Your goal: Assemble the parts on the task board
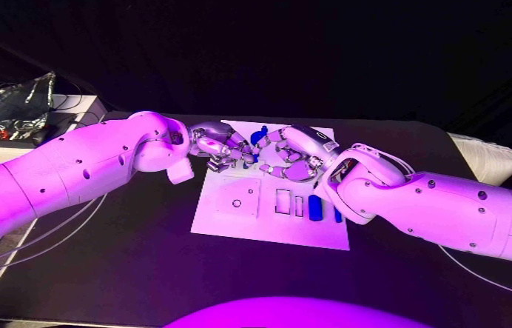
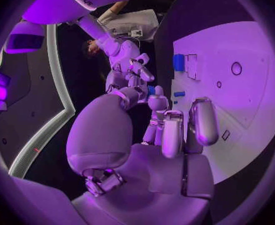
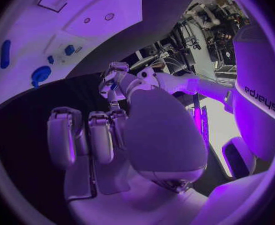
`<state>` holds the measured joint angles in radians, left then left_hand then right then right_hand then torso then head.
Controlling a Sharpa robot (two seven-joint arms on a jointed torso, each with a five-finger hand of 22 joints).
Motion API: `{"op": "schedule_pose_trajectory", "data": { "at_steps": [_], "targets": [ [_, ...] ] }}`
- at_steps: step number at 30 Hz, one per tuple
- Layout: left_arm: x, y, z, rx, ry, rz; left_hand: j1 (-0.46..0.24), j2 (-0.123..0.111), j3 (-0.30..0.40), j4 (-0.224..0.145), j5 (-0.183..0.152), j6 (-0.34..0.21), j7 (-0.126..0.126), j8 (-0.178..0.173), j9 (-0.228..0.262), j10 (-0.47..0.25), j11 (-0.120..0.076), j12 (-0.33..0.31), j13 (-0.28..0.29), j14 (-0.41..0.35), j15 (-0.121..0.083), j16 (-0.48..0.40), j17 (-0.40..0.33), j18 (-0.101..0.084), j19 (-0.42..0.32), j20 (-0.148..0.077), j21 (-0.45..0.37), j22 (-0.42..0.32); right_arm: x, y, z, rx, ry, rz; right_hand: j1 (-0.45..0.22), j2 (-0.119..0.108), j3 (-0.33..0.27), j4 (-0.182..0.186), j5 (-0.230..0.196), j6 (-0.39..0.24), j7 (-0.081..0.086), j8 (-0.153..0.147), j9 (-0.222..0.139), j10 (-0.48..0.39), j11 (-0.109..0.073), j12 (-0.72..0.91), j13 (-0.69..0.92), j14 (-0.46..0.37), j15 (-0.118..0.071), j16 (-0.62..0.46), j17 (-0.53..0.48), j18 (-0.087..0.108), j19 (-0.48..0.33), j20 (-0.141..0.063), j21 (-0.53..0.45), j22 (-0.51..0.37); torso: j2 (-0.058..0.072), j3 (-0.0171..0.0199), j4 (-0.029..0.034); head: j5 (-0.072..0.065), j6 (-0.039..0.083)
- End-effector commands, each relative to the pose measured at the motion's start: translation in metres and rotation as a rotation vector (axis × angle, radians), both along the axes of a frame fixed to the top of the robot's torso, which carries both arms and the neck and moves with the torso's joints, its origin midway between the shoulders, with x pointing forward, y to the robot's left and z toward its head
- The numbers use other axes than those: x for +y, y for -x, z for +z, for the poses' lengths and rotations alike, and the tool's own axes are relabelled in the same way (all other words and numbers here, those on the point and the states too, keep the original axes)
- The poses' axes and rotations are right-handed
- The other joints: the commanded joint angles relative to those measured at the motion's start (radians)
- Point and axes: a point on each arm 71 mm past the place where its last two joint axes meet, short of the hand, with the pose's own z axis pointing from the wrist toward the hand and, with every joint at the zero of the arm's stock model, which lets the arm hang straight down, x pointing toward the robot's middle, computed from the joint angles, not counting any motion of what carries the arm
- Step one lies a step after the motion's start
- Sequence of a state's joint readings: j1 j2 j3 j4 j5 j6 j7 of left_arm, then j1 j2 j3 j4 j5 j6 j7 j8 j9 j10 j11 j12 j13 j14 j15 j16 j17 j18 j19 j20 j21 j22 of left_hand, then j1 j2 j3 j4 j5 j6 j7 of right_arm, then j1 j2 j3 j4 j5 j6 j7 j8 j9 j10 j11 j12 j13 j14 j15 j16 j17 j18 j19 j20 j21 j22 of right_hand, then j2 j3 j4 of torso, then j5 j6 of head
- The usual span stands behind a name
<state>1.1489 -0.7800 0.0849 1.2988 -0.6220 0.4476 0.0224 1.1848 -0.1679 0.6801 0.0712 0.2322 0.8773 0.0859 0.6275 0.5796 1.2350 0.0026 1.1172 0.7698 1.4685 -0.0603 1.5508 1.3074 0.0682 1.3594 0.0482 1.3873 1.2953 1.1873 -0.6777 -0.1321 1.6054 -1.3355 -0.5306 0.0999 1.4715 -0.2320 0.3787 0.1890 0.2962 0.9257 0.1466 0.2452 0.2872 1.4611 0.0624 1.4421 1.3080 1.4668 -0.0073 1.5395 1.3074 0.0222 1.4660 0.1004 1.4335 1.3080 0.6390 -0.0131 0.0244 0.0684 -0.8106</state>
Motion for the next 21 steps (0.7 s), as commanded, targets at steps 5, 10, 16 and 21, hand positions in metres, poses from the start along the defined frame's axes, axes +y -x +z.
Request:
{"op": "schedule_pose_trajectory", "data": {
  "at_steps": [5, 10, 16, 21],
  "targets": [
    [0.0006, -0.002, 0.0027, -0.009, 0.029, 0.021, 0.046, 0.039, 0.027, -0.031, 0.003, -0.001, -0.008, 0.0, 0.12, -0.006, 0.0, -0.003, 0.001, 0.085, 0.008, -0.002, 0.209, 0.005, -0.002, 0.005, -0.001, 0.001, 0.0017, 0.0021, -0.0036, 0.021, 0.032, 0.031, -0.01, 0.002, 0.008, 0.002, -0.005, 0.013, 0.001, 0.006, 0.002, 0.01, 0.0, 0.004, 0.141, 0.083, -0.006, 0.0, 0.174, 0.008, 0.055, -0.011, 0.0, 0.188, 0.0, -0.0007, 0.0002, -0.003, -0.002],
    [0.001, -0.0022, 0.0029, -0.008, 0.032, 0.024, 0.047, 0.039, 0.025, -0.03, 0.004, -0.001, -0.008, -0.001, 0.121, -0.006, 0.0, -0.004, 0.0, 0.085, 0.008, -0.002, 0.209, 0.006, -0.002, 0.005, -0.001, 0.0, 0.0024, 0.0019, -0.006, 0.035, 0.049, 0.036, -0.011, 0.002, 0.009, 0.002, -0.007, 0.015, 0.0, 0.006, 0.002, 0.011, -0.001, 0.005, 0.141, 0.083, -0.006, 0.0, 0.174, 0.009, 0.055, -0.011, -0.001, 0.188, -0.001, -0.0015, 0.0001, -0.004, -0.003],
    [0.0011, -0.0026, 0.003, -0.009, 0.033, 0.028, 0.047, 0.039, 0.025, -0.03, 0.004, -0.001, -0.008, -0.001, 0.121, -0.006, 0.0, -0.004, 0.0, 0.085, 0.008, -0.002, 0.209, 0.006, -0.002, 0.005, -0.001, 0.0, 0.0033, 0.0024, -0.0083, 0.043, 0.059, 0.041, -0.013, 0.001, 0.009, 0.002, -0.008, 0.016, 0.0, 0.006, 0.002, 0.011, -0.001, 0.005, 0.141, 0.083, -0.007, 0.0, 0.174, 0.009, 0.054, -0.011, -0.003, 0.187, 0.0, -0.0014, 0.0009, -0.005, -0.003],
    [0.0016, -0.0031, 0.0026, -0.009, 0.031, 0.031, 0.047, 0.039, 0.025, -0.03, 0.004, -0.001, -0.008, -0.001, 0.121, -0.006, 0.0, -0.004, 0.0, 0.085, 0.008, -0.002, 0.209, 0.006, -0.002, 0.005, -0.001, 0.0, 0.0023, 0.0026, -0.0083, 0.038, 0.055, 0.037, -0.015, 0.002, 0.01, 0.003, -0.01, 0.018, -0.001, 0.005, 0.002, 0.011, -0.001, 0.004, 0.141, 0.083, -0.007, 0.0, 0.173, 0.009, 0.054, -0.012, -0.004, 0.186, 0.0, -0.002, 0.0008, -0.005, -0.004]
  ]
}}
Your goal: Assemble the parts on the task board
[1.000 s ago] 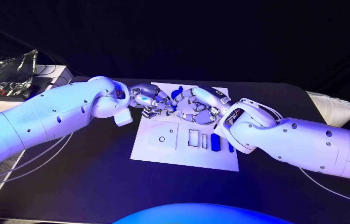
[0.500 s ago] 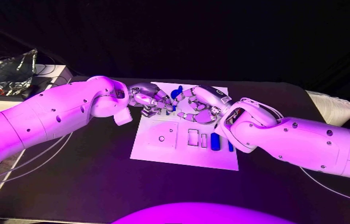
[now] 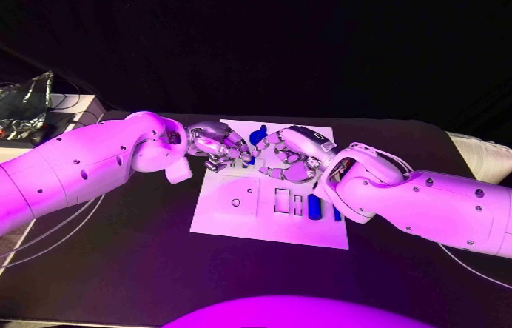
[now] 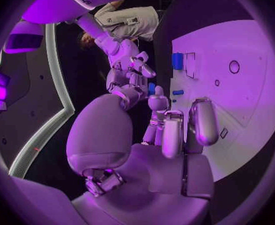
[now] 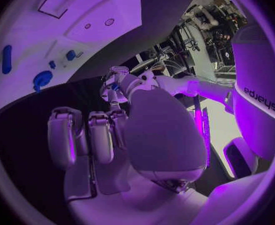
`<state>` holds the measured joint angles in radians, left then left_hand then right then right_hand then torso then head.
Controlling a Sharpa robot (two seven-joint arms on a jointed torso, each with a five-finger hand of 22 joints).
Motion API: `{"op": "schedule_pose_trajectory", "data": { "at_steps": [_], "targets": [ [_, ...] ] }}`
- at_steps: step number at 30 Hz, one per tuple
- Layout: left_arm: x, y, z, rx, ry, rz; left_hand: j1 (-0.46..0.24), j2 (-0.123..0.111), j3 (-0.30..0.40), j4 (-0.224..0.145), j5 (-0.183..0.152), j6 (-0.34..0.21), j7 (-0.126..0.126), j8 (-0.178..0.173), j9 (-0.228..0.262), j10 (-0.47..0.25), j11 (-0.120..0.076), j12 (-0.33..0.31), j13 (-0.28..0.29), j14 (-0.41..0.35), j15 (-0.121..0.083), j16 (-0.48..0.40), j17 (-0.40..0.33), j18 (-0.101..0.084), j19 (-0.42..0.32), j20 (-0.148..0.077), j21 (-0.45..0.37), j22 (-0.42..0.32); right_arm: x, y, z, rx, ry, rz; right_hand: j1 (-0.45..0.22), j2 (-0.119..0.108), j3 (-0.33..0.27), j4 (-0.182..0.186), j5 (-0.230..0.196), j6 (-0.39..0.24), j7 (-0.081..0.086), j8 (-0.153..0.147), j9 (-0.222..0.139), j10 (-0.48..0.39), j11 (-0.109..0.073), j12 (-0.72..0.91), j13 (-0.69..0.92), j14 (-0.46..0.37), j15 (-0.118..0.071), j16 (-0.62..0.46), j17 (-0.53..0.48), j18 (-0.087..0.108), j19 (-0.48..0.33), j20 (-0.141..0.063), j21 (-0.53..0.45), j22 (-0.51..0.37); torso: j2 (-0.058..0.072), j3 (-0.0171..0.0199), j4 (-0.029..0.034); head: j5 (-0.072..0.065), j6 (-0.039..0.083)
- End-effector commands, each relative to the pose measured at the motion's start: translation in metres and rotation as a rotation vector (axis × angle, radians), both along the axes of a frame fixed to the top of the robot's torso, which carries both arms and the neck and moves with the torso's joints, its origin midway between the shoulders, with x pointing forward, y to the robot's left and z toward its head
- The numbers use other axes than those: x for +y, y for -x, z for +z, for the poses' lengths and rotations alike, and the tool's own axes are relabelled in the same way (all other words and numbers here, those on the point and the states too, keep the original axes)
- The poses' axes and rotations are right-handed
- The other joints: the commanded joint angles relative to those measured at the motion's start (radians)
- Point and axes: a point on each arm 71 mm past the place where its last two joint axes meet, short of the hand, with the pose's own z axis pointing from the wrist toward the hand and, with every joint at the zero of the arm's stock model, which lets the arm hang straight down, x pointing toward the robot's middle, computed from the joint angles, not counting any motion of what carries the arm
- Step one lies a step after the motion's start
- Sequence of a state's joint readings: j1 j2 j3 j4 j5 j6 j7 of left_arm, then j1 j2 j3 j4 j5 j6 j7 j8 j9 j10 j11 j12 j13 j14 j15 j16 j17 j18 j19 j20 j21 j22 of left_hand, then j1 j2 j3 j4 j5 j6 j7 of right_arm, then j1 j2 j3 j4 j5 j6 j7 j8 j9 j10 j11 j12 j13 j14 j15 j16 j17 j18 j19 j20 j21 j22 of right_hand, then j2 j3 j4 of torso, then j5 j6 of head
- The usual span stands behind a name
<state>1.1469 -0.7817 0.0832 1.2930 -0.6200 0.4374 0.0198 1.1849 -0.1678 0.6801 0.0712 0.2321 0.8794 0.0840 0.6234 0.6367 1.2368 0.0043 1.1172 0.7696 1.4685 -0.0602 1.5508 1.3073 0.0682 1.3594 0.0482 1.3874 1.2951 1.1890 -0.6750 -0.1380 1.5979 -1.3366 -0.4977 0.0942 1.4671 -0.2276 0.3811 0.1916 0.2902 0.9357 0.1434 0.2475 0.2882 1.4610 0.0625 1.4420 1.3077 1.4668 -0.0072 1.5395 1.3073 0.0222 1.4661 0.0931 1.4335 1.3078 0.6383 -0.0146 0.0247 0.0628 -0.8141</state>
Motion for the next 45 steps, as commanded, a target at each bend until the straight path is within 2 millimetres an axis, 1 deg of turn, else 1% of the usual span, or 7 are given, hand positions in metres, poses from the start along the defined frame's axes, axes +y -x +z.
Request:
{"op": "schedule_pose_trajectory", "data": {
  "at_steps": [1, 17, 25, 34, 37, 43, 45],
  "targets": [
    [-0.001, -0.002, 0.005, -0.01, 0.035, 0.015, 0.047, 0.039, 0.025, -0.03, 0.004, -0.003, -0.006, 0.003, 0.064, -0.008, -0.002, -0.004, 0.001, 0.085, 0.008, -0.002, 0.209, 0.006, -0.002, 0.005, -0.001, 0.0, 0.002, 0.003, -0.004, 0.014, 0.024, 0.026, -0.01, -0.003, 0.007, 0.0, -0.004, 0.008, 0.003, 0.003, 0.001, 0.011, -0.002, 0.004, 0.141, 0.083, -0.007, 0.0, 0.173, 0.009, 0.054, -0.004, -0.004, 0.187, 0.001, -0.0004, 0.0007, 0.001, -0.001],
    [0.0, -0.002, 0.002, -0.009, -0.014, 0.013, 0.05, 0.04, 0.023, -0.029, 0.004, -0.002, -0.006, 0.002, 0.064, -0.006, -0.002, -0.001, 0.006, 0.086, 0.008, -0.001, 0.211, 0.005, 0.0, 0.005, 0.0, 0.003, -0.019, -0.008, 0.0, -0.06, -0.026, -0.096, -0.025, -0.018, 0.01, -0.003, -0.009, -0.015, 0.012, -0.023, -0.009, -0.002, 0.005, -0.011, 0.128, 0.082, -0.002, -0.001, 0.17, 0.012, 0.049, -0.003, -0.018, 0.18, 0.001, 0.0017, -0.0002, 0.002, -0.001],
    [0.007, -0.008, -0.006, -0.031, -0.196, 0.108, 0.054, 0.04, 0.02, -0.029, 0.006, 0.001, -0.007, 0.002, 0.066, 0.0, -0.003, 0.005, 0.016, 0.084, 0.007, -0.003, 0.206, 0.004, 0.003, 0.004, 0.003, 0.007, -0.05, -0.022, 0.001, -0.063, -0.043, -0.209, -0.026, -0.019, 0.011, -0.003, -0.009, -0.018, 0.014, -0.026, -0.01, -0.003, 0.006, -0.012, 0.127, 0.082, -0.001, -0.001, 0.172, 0.012, 0.048, -0.002, -0.019, 0.18, -0.003, 0.0022, 0.0, 0.004, -0.001],
    [0.019, -0.024, -0.009, 0.063, -0.485, 0.255, 0.064, 0.033, 0.032, -0.034, 0.018, 0.016, -0.013, -0.001, 0.071, 0.023, -0.01, 0.02, 0.042, 0.078, -0.001, -0.013, 0.183, 0.003, 0.013, 0.001, 0.008, 0.013, -0.095, -0.048, 0.022, 0.027, -0.141, -0.357, -0.022, -0.018, 0.015, -0.007, -0.005, -0.017, 0.014, -0.028, -0.011, -0.005, 0.007, -0.014, 0.124, 0.081, 0.0, -0.003, 0.166, 0.014, 0.044, -0.001, -0.03, 0.174, -0.008, 0.0045, 0.0007, 0.005, 0.0],
    [0.02, -0.03, -0.008, 0.082, -0.564, 0.26, 0.063, 0.024, 0.049, -0.038, 0.02, 0.02, -0.014, -0.003, 0.073, 0.024, -0.011, 0.018, 0.042, 0.078, -0.003, -0.014, 0.181, 0.003, 0.014, -0.001, 0.009, 0.013, -0.111, -0.057, 0.03, 0.051, -0.193, -0.402, -0.02, -0.019, 0.026, -0.014, 0.003, -0.017, 0.017, -0.035, -0.012, -0.037, 0.009, -0.052, 0.09, 0.066, 0.002, -0.025, 0.111, 0.033, 0.01, 0.002, -0.122, 0.126, -0.01, 0.0048, -0.0009, 0.006, -0.003],
    [0.014, -0.042, -0.003, 0.08, -0.649, 0.252, 0.047, 0.015, 0.079, -0.038, 0.022, 0.032, -0.016, -0.004, 0.079, 0.035, -0.013, 0.023, 0.053, 0.08, -0.006, -0.013, 0.185, 0.001, 0.021, -0.002, 0.013, 0.019, -0.132, -0.07, 0.039, 0.056, -0.25, -0.459, -0.022, -0.022, 0.039, -0.023, 0.006, -0.017, 0.018, -0.045, -0.014, -0.071, 0.01, -0.096, 0.05, 0.054, 0.002, -0.046, 0.07, 0.048, -0.019, 0.003, -0.196, 0.087, -0.011, 0.0047, -0.0012, 0.009, -0.008],
    [0.01, -0.047, -0.001, 0.079, -0.67, 0.245, 0.041, 0.01, 0.096, -0.041, 0.024, 0.036, -0.019, -0.004, 0.083, 0.038, -0.015, 0.024, 0.055, 0.08, -0.007, -0.012, 0.186, 0.0, 0.024, -0.003, 0.015, 0.022, -0.137, -0.073, 0.041, 0.05, -0.262, -0.472, -0.025, -0.024, 0.045, -0.027, 0.006, -0.017, 0.018, -0.049, -0.015, -0.089, 0.01, -0.12, 0.028, 0.048, 0.002, -0.057, 0.048, 0.055, -0.032, 0.003, -0.233, 0.068, -0.01, 0.0069, -0.002, 0.011, -0.009]
  ]
}}
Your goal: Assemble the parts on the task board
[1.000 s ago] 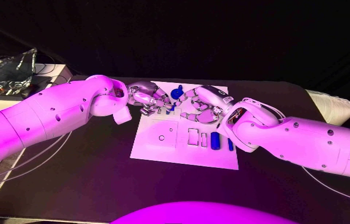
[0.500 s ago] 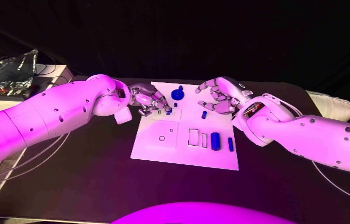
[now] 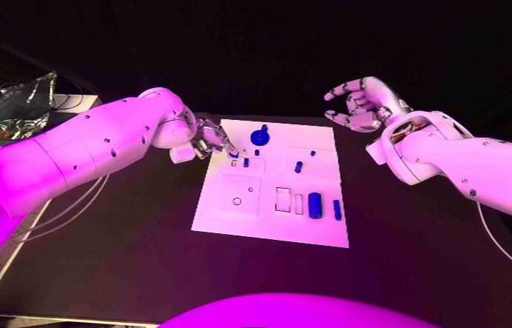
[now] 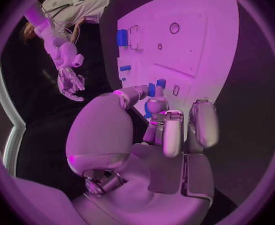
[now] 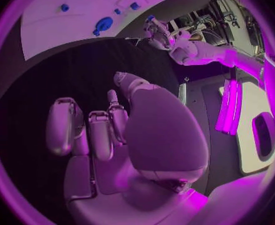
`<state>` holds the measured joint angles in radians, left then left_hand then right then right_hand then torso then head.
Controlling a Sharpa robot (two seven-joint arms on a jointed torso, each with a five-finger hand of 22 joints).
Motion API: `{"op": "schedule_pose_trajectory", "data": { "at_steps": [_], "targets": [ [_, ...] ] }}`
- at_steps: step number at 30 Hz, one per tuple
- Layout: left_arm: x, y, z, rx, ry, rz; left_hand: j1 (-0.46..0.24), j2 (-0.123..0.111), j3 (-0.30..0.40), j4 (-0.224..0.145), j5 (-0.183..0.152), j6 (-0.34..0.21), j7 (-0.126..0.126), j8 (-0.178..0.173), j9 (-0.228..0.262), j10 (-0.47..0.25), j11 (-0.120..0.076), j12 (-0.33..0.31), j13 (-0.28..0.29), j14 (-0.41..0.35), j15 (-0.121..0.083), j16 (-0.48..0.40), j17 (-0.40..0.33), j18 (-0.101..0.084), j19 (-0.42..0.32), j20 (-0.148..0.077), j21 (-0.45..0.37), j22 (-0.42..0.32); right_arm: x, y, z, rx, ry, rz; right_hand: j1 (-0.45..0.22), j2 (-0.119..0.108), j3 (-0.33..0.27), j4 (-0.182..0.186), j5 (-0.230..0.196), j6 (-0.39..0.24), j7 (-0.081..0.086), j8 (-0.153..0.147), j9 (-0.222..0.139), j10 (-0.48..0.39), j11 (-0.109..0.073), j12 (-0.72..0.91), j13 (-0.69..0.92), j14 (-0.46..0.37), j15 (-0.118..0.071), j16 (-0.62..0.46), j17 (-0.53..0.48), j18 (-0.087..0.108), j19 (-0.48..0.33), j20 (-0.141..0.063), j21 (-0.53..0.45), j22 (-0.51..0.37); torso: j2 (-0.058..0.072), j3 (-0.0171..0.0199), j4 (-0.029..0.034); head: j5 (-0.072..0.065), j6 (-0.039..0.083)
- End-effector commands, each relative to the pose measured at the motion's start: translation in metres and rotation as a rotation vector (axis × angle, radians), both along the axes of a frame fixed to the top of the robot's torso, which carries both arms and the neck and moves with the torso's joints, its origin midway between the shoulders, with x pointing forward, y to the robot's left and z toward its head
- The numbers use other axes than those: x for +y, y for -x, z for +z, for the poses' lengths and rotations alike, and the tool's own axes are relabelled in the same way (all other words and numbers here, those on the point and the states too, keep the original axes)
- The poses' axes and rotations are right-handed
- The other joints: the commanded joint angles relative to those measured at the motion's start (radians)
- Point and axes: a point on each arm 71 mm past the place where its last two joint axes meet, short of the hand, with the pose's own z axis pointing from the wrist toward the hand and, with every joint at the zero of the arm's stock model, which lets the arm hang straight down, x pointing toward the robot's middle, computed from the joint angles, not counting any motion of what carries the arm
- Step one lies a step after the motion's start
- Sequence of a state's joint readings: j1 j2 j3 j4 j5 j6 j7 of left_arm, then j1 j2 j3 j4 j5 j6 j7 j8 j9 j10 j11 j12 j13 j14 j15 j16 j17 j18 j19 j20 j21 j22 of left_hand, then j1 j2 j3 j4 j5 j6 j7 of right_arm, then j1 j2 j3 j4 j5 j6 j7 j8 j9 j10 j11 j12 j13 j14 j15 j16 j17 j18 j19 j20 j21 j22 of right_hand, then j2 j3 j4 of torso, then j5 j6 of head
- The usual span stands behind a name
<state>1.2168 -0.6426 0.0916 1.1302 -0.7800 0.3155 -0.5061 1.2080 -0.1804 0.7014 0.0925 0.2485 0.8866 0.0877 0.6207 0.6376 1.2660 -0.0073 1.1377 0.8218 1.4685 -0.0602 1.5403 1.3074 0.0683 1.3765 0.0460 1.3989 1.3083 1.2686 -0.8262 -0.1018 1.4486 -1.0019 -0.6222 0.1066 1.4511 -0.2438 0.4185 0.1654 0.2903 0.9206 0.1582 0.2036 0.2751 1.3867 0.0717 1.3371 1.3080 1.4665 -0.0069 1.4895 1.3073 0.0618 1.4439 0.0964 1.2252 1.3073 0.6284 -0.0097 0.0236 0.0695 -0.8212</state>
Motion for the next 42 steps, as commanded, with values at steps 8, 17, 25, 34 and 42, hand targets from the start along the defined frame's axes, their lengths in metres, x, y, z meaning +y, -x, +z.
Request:
{"op": "schedule_pose_trajectory", "data": {
  "at_steps": [8, 17, 25, 34, 42],
  "targets": [
    [-0.012, -0.014, 0.003, 0.06, -0.217, -0.056, 0.002, 0.004, 0.114, -0.078, 0.024, 0.038, -0.024, 0.0, 0.092, 0.02, -0.007, 0.012, 0.018, 0.082, -0.01, 0.0, 0.19, -0.003, 0.017, -0.004, 0.012, 0.021, -0.013, -0.008, 0.008, -0.017, -0.099, -0.032, -0.026, -0.019, 0.048, -0.025, 0.007, -0.002, 0.002, -0.024, 0.002, -0.165, -0.003, -0.256, -0.198, -0.021, -0.005, -0.168, -0.186, 0.071, -0.118, -0.007, -0.375, -0.128, 0.003, 0.0011, 0.0008, 0.009, -0.011],
    [-0.027, -0.022, 0.007, 0.009, -0.345, -0.097, -0.001, 0.0, 0.121, -0.081, 0.029, 0.04, -0.025, 0.0, 0.095, 0.021, -0.007, 0.014, 0.021, 0.083, -0.011, 0.001, 0.192, -0.004, 0.019, -0.004, 0.014, 0.024, -0.014, -0.012, 0.011, -0.032, -0.112, -0.043, -0.042, -0.023, 0.071, -0.045, 0.006, -0.001, 0.0, -0.029, 0.01, -0.284, -0.006, -0.508, -0.446, -0.075, -0.008, -0.344, -0.363, 0.11, -0.187, -0.011, -0.675, -0.309, 0.003, 0.0007, 0.0007, 0.014, -0.02],
    [-0.038, -0.024, 0.007, -0.028, -0.403, -0.111, -0.016, -0.008, 0.14, -0.088, 0.053, 0.046, -0.027, 0.003, 0.104, 0.028, -0.009, 0.017, 0.024, 0.085, -0.012, 0.003, 0.198, -0.005, 0.024, -0.006, 0.019, 0.03, -0.013, -0.013, 0.011, -0.034, -0.125, -0.043, -0.047, -0.026, 0.078, -0.055, 0.006, -0.001, 0.001, -0.031, 0.014, -0.305, -0.006, -0.601, -0.538, -0.107, -0.007, -0.451, -0.455, 0.12, -0.212, -0.01, -0.782, -0.376, 0.002, -0.0008, 0.002, 0.014, -0.026],
    [-0.048, -0.025, -0.001, -0.029, -0.428, -0.115, -0.027, -0.013, 0.149, -0.092, 0.076, 0.048, -0.028, 0.005, 0.111, 0.029, -0.01, 0.014, 0.019, 0.085, -0.013, 0.004, 0.199, -0.006, 0.025, -0.007, 0.02, 0.032, -0.01, -0.013, 0.012, -0.035, -0.129, -0.036, -0.048, -0.026, 0.078, -0.057, 0.006, -0.001, 0.001, -0.031, 0.015, -0.305, -0.005, -0.605, -0.542, -0.109, -0.007, -0.459, -0.46, 0.12, -0.212, -0.01, -0.786, -0.379, 0.003, -0.0021, 0.0008, 0.018, -0.032],
    [-0.052, -0.025, -0.006, -0.046, -0.436, -0.109, -0.038, -0.016, 0.157, -0.097, 0.109, 0.051, -0.029, 0.007, 0.12, 0.032, -0.012, 0.015, 0.021, 0.086, -0.014, 0.005, 0.201, -0.006, 0.026, -0.008, 0.022, 0.034, -0.008, -0.013, 0.012, -0.034, -0.131, -0.03, -0.049, -0.027, 0.078, -0.058, 0.006, -0.001, 0.001, -0.032, 0.015, -0.305, -0.005, -0.609, -0.547, -0.113, -0.007, -0.471, -0.47, 0.12, -0.212, -0.01, -0.79, -0.382, 0.003, -0.0009, 0.0007, 0.017, -0.037]
  ]
}}
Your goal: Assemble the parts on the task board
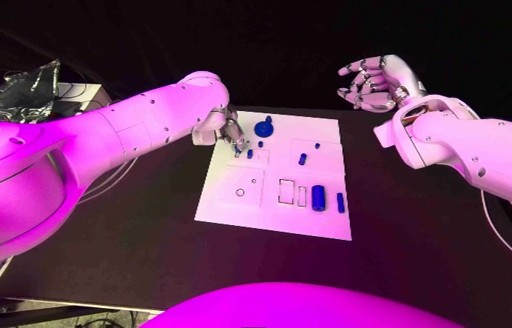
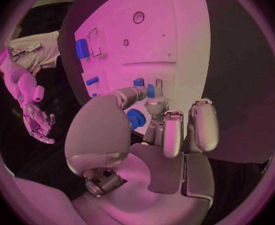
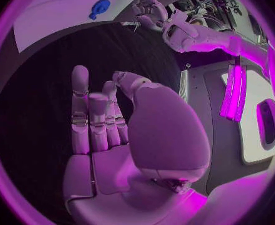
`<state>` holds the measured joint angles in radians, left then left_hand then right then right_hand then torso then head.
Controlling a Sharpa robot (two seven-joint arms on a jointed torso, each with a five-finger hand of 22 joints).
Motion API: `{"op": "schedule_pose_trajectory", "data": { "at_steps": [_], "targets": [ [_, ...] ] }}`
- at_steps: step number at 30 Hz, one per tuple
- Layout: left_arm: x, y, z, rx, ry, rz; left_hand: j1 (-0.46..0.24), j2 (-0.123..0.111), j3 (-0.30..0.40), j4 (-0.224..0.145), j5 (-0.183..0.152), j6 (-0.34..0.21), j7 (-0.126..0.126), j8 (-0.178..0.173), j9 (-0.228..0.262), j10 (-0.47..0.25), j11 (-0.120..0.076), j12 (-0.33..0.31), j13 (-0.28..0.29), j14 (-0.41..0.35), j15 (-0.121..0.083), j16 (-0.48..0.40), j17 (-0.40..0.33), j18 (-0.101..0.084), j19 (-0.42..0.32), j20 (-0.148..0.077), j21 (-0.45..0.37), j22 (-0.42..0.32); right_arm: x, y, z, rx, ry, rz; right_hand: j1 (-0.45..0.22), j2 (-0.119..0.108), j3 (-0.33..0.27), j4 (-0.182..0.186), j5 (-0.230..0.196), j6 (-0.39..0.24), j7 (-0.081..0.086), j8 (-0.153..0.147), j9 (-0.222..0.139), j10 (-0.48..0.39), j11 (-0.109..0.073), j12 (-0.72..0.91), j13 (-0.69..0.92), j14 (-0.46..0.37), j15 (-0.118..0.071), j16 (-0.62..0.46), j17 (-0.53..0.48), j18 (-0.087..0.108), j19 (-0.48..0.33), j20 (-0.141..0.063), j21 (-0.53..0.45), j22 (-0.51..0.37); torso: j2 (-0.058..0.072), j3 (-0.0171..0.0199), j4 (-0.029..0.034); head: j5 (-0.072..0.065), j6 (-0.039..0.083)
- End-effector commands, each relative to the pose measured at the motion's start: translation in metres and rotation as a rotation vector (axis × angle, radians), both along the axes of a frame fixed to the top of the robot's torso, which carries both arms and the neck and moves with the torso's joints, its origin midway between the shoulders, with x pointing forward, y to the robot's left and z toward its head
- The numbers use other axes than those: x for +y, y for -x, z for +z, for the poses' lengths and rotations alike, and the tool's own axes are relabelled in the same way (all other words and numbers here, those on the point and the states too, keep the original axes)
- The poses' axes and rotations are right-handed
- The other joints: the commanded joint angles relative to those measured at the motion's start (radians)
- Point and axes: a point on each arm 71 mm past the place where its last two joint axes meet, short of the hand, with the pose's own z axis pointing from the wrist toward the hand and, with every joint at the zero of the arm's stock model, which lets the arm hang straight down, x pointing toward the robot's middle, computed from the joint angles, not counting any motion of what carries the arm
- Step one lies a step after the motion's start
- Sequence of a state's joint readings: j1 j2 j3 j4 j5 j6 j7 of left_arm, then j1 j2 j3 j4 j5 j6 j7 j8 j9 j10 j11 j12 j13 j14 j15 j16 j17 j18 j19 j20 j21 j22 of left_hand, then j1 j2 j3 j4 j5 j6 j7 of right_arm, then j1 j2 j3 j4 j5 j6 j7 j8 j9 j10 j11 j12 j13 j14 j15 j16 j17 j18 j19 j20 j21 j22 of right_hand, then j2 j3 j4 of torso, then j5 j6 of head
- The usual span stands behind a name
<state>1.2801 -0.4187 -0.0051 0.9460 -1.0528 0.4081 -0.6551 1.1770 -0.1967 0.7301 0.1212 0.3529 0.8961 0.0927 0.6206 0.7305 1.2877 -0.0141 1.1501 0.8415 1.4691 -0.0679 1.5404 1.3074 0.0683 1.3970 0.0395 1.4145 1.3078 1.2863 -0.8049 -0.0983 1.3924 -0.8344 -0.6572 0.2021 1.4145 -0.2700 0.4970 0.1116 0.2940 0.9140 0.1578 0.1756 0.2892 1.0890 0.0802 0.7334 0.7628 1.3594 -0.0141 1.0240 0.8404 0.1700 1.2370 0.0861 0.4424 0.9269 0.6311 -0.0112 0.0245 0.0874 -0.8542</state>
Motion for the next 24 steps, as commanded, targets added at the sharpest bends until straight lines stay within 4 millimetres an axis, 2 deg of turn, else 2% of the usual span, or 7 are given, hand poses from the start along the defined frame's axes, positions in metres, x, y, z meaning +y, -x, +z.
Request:
{"op": "schedule_pose_trajectory", "data": {
  "at_steps": [1, 6, 14, 24],
  "targets": [
    [-0.001, -0.001, 0.0, -0.024, -0.011, 0.0, -0.007, 0.0, 0.129, -0.126, 0.005, 0.041, -0.034, 0.007, 0.027, 0.011, -0.005, 0.002, 0.001, 0.085, -0.007, 0.005, 0.201, -0.006, 0.006, -0.002, 0.006, 0.034, 0.002, 0.001, 0.002, -0.014, -0.003, 0.013, -0.012, -0.001, 0.0, -0.004, 0.002, 0.006, 0.002, -0.004, 0.001, -0.008, -0.014, -0.005, -0.002, -0.006, 0.001, -0.005, -0.003, 0.012, -0.005, 0.0, -0.007, -0.001, 0.0, 0.0005, -0.0003, -0.001, -0.005],
    [-0.002, -0.001, -0.002, -0.027, -0.014, 0.0, -0.009, -0.001, 0.13, -0.127, 0.009, 0.041, -0.034, 0.007, 0.028, 0.01, -0.005, 0.0, -0.003, 0.085, -0.007, 0.004, 0.2, -0.006, 0.007, -0.002, 0.008, 0.036, 0.002, 0.0, 0.002, -0.014, -0.004, 0.013, -0.013, 0.0, 0.0, -0.005, 0.002, 0.006, 0.002, -0.004, 0.002, -0.008, -0.013, -0.009, -0.007, -0.009, 0.001, -0.015, -0.009, 0.012, -0.006, 0.001, -0.011, -0.004, -0.001, 0.001, 0.0018, 0.0, -0.007],
    [0.0, -0.001, -0.007, -0.039, -0.028, 0.004, -0.009, -0.001, 0.13, -0.128, 0.012, 0.042, -0.035, 0.007, 0.029, 0.009, -0.005, -0.001, -0.004, 0.085, -0.007, 0.004, 0.199, -0.006, 0.007, -0.002, 0.007, 0.035, 0.003, 0.001, 0.002, -0.014, -0.005, 0.016, -0.014, 0.0, 0.0, -0.006, 0.002, 0.006, 0.002, -0.004, 0.002, -0.009, -0.013, -0.013, -0.011, -0.012, 0.001, -0.026, -0.017, 0.012, -0.007, 0.001, -0.014, -0.006, -0.001, 0.0006, -0.0003, 0.001, -0.009],
    [0.004, 0.001, -0.012, -0.031, -0.037, 0.008, -0.009, -0.001, 0.13, -0.128, 0.012, 0.042, -0.035, 0.007, 0.029, 0.009, -0.005, -0.001, -0.004, 0.085, -0.007, 0.004, 0.199, -0.006, 0.007, -0.002, 0.007, 0.035, 0.003, 0.0, 0.001, -0.011, -0.007, 0.017, -0.014, 0.0, 0.0, -0.007, 0.002, 0.006, 0.002, -0.004, 0.002, -0.008, -0.013, -0.015, -0.013, -0.013, 0.001, -0.028, -0.018, 0.012, -0.007, 0.001, -0.016, -0.007, -0.001, 0.0003, 0.0017, 0.001, -0.011]
  ]
}}
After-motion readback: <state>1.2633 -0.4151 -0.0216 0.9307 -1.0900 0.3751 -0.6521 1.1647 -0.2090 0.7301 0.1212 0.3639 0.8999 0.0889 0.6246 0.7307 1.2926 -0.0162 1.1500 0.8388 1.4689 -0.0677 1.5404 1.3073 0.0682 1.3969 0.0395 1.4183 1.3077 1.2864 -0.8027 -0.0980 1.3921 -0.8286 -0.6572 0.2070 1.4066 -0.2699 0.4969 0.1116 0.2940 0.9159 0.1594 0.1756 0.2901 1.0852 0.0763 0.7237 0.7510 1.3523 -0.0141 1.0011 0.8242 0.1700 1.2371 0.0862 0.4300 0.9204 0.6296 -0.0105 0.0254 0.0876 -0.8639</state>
